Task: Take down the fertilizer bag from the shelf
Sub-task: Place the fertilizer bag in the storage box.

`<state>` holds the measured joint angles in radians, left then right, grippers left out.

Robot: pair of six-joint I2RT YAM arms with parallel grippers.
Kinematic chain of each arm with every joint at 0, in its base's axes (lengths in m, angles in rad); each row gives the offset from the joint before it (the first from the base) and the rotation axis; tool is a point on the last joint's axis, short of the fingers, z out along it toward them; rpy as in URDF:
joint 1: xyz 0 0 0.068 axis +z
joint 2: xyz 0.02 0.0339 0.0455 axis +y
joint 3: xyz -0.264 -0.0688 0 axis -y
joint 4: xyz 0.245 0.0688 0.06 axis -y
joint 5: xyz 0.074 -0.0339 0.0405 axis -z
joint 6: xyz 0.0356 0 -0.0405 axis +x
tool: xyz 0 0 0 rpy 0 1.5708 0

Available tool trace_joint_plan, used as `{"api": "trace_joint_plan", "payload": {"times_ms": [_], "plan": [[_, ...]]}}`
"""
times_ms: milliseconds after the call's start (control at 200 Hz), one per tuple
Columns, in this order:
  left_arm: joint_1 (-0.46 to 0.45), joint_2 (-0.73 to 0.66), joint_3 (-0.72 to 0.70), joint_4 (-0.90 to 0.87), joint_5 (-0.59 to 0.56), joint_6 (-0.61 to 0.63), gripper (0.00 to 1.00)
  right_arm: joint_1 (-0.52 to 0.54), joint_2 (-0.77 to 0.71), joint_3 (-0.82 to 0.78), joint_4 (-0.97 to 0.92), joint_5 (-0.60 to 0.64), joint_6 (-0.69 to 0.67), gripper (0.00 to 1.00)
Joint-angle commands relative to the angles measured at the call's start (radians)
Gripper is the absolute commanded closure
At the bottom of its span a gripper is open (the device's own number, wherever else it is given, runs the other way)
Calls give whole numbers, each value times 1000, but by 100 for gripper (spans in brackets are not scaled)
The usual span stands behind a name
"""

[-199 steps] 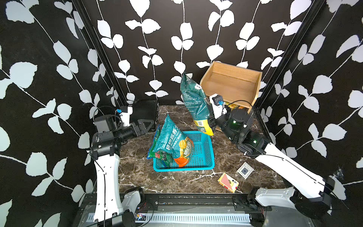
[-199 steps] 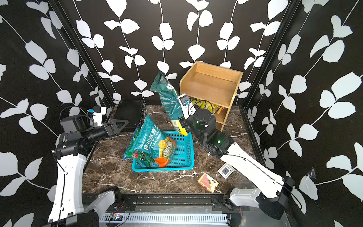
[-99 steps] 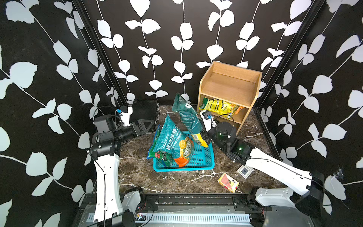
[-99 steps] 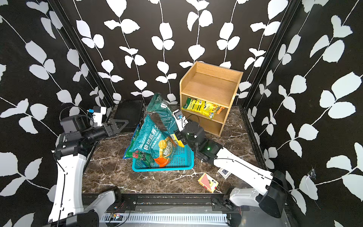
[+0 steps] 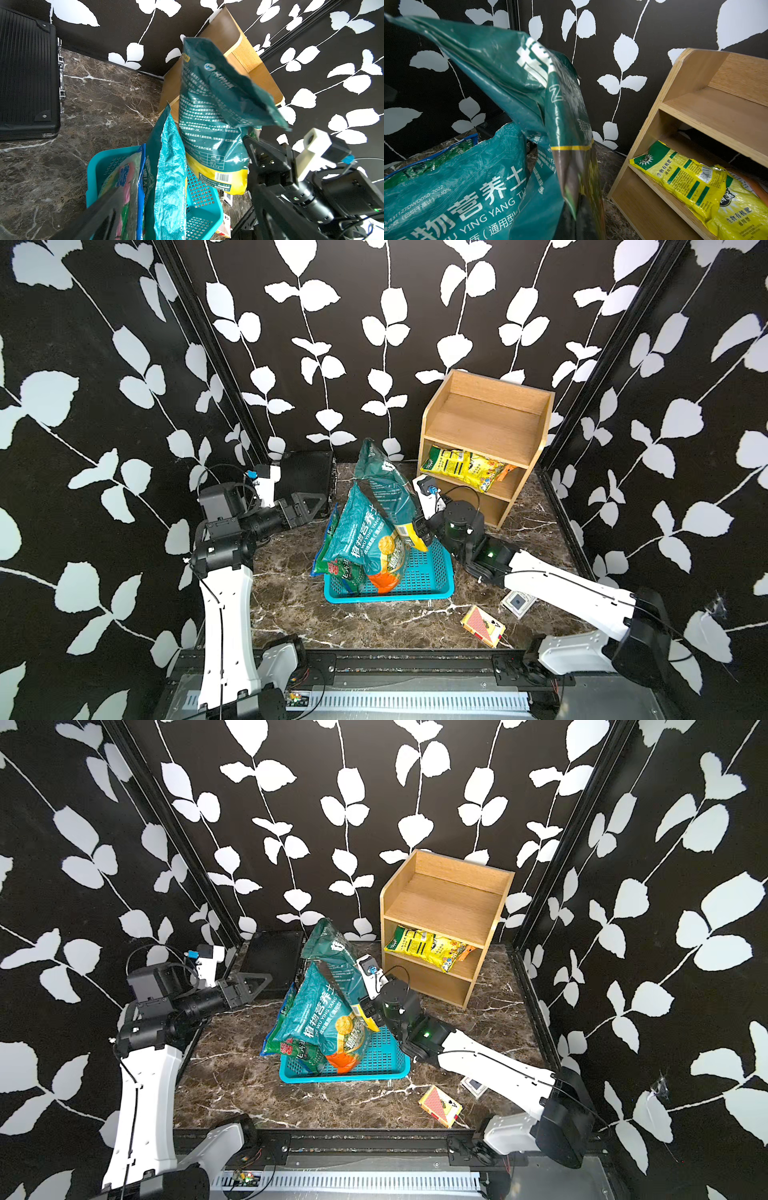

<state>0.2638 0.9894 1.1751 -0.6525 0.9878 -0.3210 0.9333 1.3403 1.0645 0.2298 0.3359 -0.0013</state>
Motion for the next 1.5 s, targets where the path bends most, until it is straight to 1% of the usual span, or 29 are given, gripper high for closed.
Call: {"api": "trace_joint_plan", "payload": {"times_ms": [0,195,375,605,750,835,1140,1165,1320,1425,1495], "plan": [[4,-12,14,-12,6,18,1,6,-24,-12,311,13,31,100],[4,-13,15,-14,5,21,1,6,-22,-112,383,10,66,100],[4,-13,15,-16,2,22,1,6,15,-194,436,18,57,100],[3,-13,15,-18,1,23,1,9,76,-328,600,-14,29,100],[4,-15,17,-19,1,24,1,9,114,-468,767,-52,24,100],[3,-14,17,-19,1,23,1,10,139,-522,818,-55,28,100],[4,-15,17,-18,2,23,1,9,252,-581,892,-77,53,100],[4,-15,17,-18,0,23,1,10,287,-584,897,-78,56,100],[4,-15,17,-19,2,23,1,11,374,-624,975,-73,88,100],[4,-16,17,-19,2,22,1,10,418,-650,1024,-71,108,98],[4,-16,17,-18,1,22,1,18,426,-657,1027,-83,112,94]]}}
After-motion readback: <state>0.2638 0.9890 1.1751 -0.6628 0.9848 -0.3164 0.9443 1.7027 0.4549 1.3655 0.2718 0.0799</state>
